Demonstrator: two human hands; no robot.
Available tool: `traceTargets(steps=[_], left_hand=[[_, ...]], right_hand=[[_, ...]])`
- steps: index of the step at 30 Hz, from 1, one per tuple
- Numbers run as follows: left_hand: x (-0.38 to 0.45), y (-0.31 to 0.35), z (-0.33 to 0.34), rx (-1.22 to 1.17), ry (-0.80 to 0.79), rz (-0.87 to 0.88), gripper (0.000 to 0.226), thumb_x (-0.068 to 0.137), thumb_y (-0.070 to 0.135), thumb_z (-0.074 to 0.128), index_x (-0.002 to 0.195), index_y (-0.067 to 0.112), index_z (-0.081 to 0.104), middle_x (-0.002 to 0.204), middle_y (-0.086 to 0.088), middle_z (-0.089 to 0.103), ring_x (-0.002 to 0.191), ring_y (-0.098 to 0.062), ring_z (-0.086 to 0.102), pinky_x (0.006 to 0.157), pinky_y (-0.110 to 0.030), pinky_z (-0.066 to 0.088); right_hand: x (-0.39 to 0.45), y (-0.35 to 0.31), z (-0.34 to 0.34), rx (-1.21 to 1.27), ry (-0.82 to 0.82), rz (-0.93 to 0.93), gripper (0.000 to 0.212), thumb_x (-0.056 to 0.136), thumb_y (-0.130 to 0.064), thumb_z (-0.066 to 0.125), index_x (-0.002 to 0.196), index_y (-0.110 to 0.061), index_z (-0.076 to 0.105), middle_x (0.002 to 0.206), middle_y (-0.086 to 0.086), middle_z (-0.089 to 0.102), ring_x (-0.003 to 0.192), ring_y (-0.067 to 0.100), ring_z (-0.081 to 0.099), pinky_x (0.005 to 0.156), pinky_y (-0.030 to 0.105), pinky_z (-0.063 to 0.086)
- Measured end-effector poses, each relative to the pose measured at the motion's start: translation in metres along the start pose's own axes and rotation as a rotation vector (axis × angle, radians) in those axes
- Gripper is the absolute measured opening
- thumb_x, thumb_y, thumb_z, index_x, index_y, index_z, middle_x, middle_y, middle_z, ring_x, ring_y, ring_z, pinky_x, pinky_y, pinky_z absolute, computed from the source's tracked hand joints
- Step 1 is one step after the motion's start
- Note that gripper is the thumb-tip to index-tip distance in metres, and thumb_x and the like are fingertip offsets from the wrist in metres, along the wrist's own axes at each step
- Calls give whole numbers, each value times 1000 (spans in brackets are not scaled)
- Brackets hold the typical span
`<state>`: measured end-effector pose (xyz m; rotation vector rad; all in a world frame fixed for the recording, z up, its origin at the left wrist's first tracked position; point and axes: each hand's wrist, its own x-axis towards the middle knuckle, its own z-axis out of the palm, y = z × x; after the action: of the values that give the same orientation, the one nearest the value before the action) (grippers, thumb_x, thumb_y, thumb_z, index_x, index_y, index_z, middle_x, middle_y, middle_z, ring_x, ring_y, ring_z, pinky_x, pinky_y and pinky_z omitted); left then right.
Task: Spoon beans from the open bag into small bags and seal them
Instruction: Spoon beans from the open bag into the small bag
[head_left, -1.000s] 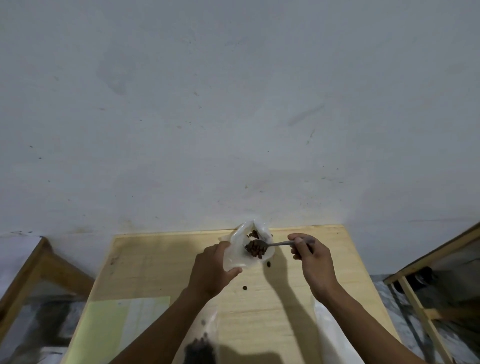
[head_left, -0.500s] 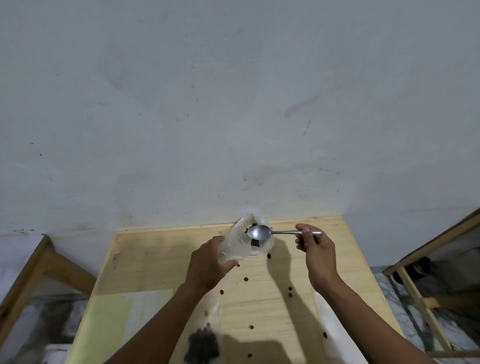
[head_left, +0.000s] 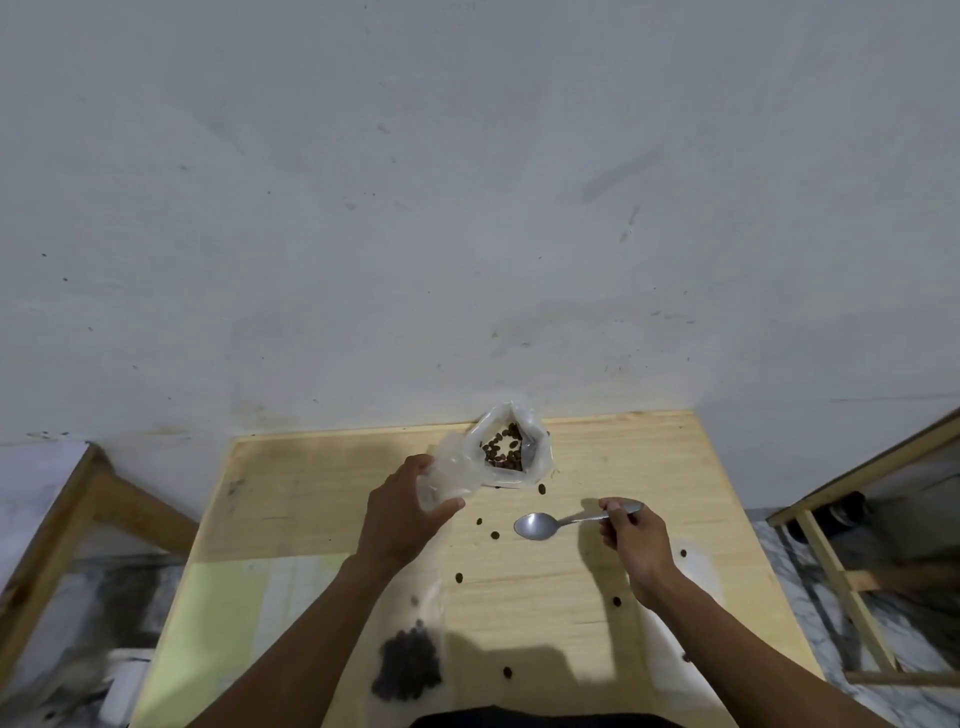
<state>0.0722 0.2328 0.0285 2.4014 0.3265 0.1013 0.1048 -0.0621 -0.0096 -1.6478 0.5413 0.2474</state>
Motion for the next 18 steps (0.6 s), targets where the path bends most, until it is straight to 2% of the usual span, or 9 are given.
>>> traceTargets(steps=[8,14,18], left_hand=[[2,-2,1,-10,-23,16,70,67,51,80,124,21,52,117,5,64,104,-19,62,88,-33,48],[4,-6,1,37,-28,26,68,70,47,81,125,19,52,117,3,64,102,-21,63,87,-34,47],[7,-9,2,98,-63,17,69,71,51,78,127,20,51,119,5,62,101,-20,62,87,-34,46]], right_hand=[[1,-2,0,56,-49,36,18,100,-11,51,92,-8,67,82,8,63,72,19,56,69,31,48],[8,-46,13,267,-40,-112,15,101,-8,49,97,-6,63,78,13,58,69,21,54,72,33,51],[17,-75,34,183,-28,-211,18,98,-11,55,107,-12,71,88,6,68,74,16,62,73,27,53]])
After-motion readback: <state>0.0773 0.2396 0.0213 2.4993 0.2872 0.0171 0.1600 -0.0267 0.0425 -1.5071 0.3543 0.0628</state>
